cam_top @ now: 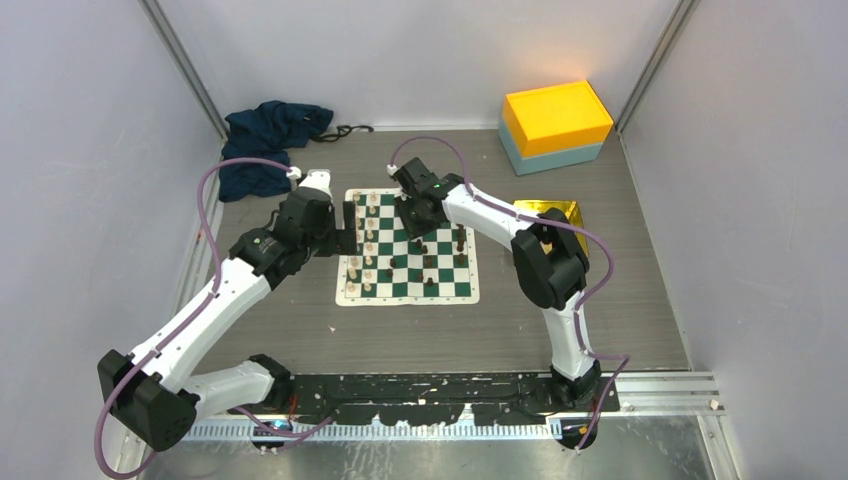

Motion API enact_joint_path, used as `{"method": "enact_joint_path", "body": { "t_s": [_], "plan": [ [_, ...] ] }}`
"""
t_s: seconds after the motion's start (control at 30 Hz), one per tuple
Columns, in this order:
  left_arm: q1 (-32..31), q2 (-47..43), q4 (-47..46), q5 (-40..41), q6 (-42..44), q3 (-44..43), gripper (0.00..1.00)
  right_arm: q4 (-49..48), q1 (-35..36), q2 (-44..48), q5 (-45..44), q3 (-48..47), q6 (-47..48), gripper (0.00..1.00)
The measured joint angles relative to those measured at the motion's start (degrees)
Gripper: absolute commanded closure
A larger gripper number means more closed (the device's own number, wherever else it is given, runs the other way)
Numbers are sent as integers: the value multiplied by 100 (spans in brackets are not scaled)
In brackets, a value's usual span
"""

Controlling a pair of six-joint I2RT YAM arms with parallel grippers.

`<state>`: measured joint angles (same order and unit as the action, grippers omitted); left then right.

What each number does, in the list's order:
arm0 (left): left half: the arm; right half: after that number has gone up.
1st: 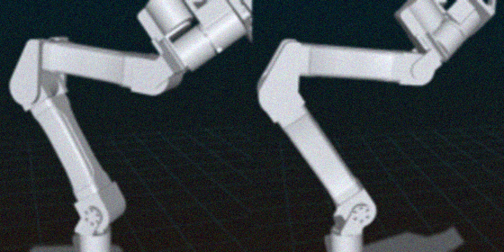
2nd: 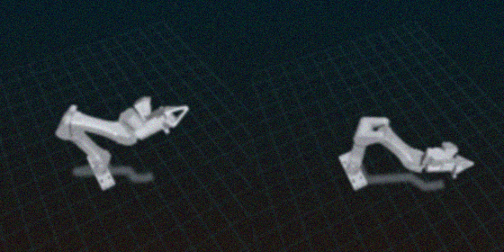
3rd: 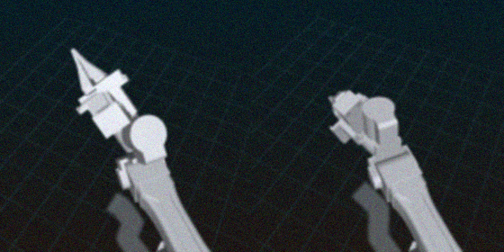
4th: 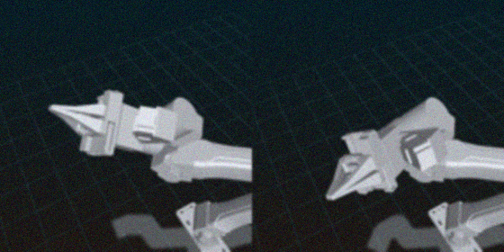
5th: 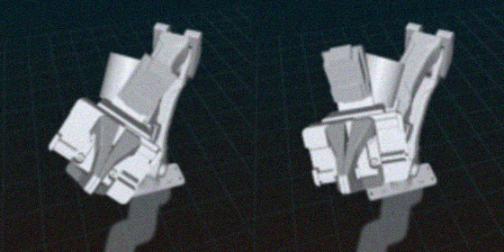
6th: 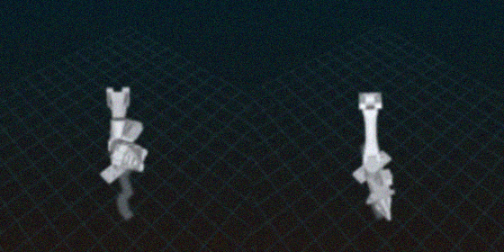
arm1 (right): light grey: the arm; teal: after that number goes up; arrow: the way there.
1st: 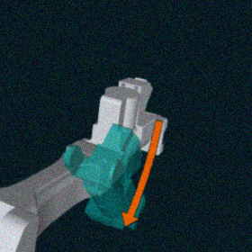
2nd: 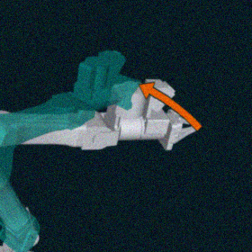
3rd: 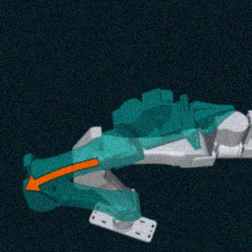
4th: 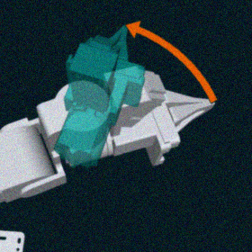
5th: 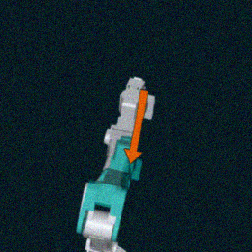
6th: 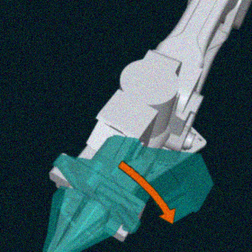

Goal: Set up the chess pieces on the board
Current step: Pick up the chess piece from the chessboard.

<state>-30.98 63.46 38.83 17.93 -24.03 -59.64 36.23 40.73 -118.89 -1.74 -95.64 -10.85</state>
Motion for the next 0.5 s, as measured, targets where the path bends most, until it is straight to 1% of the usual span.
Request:
{"method": "enact_joint_path", "body": {
  "t_s": [0.5],
  "plan": [
    [0,0,0,-2,-2,2,4,-92,-101,-96,46,57,-7,61]
  ]
}}
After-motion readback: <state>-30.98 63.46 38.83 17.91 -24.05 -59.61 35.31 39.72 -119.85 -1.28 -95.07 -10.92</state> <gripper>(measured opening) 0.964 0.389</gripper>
